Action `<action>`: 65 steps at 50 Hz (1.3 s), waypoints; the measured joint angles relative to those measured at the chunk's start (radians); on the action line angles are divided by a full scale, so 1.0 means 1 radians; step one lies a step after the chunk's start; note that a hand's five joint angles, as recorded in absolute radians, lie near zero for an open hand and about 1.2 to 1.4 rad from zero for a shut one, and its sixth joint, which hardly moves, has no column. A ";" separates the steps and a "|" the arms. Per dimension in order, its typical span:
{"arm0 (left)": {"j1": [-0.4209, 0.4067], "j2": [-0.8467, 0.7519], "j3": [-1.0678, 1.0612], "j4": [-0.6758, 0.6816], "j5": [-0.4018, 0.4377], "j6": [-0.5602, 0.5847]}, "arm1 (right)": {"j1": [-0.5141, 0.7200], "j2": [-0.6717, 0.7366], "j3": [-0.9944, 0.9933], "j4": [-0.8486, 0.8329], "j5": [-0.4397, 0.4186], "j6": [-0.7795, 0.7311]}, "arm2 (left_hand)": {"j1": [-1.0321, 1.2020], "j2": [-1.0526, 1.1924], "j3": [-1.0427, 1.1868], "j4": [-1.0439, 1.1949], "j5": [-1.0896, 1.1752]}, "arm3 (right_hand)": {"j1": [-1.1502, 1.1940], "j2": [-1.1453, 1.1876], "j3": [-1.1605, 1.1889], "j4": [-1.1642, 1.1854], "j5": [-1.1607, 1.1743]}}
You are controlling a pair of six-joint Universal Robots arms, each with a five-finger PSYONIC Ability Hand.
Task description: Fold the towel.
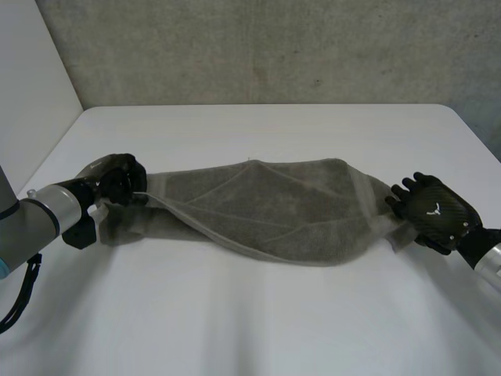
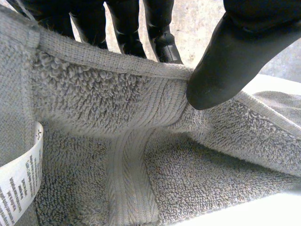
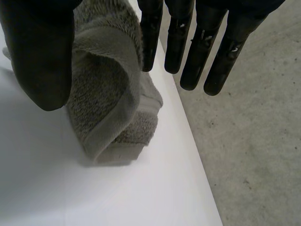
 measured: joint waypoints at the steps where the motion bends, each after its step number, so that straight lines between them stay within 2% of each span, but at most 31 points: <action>1: 0.000 0.000 0.000 0.000 0.000 0.000 | 0.006 -0.005 0.000 -0.002 0.000 0.009 | 0.000 0.000 0.000 0.000 0.000 | 0.000 0.000 0.000 0.000 0.002; 22: 0.008 0.001 0.000 -0.001 0.001 0.000 | 0.088 -0.142 0.001 -0.005 0.015 0.237 | 0.000 0.000 0.000 0.000 0.000 | 0.005 0.001 0.000 0.000 0.008; 31: 0.008 0.001 0.000 -0.002 0.002 0.000 | 0.097 -0.151 0.004 -0.030 0.028 0.244 | 0.000 0.000 0.000 0.000 0.000 | 0.089 0.082 0.093 0.088 0.091; 41: 0.010 0.001 -0.002 -0.002 0.003 0.000 | 0.092 -0.139 0.015 -0.054 0.020 0.242 | 0.000 0.000 0.000 0.000 0.000 | 0.393 0.381 0.388 0.384 0.385; 65: 0.011 0.002 -0.002 -0.003 0.006 0.000 | 0.089 -0.107 0.040 -0.045 -0.009 0.229 | 0.000 0.000 0.000 0.000 0.000 | 0.281 0.283 0.284 0.286 0.279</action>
